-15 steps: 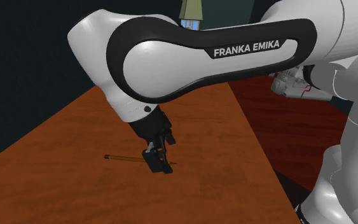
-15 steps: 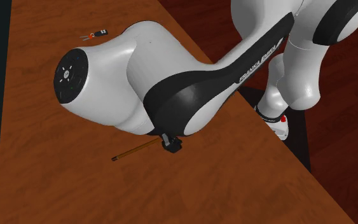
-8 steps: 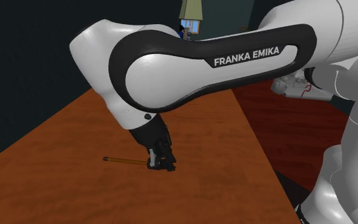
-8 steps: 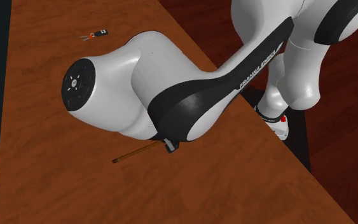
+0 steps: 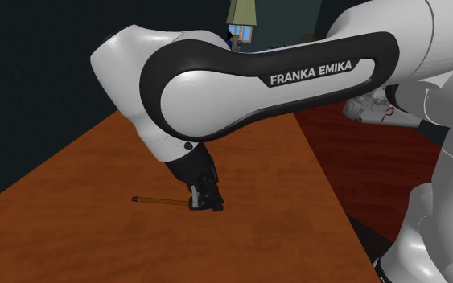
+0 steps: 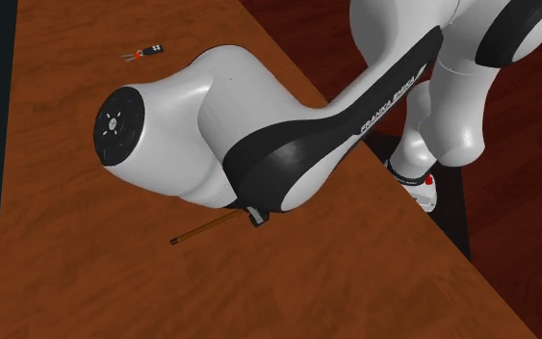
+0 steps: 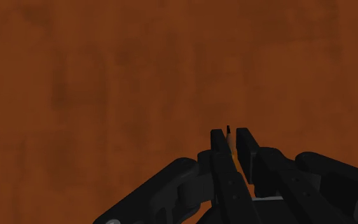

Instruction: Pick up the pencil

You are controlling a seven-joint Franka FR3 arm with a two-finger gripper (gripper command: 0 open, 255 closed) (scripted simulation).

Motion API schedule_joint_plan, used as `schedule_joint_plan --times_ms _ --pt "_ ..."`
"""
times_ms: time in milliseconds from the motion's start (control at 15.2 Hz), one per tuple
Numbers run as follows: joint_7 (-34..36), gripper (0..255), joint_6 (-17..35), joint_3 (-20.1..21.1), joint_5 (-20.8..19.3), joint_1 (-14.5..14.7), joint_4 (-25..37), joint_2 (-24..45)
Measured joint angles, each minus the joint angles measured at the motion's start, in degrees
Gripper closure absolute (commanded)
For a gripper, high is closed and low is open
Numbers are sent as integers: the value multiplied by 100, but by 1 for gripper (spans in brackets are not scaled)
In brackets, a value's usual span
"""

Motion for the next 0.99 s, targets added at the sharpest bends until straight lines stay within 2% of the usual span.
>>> schedule_joint_plan --times_ms 990 --pt "-5 255 -1192 32 -112 172 1413 259"
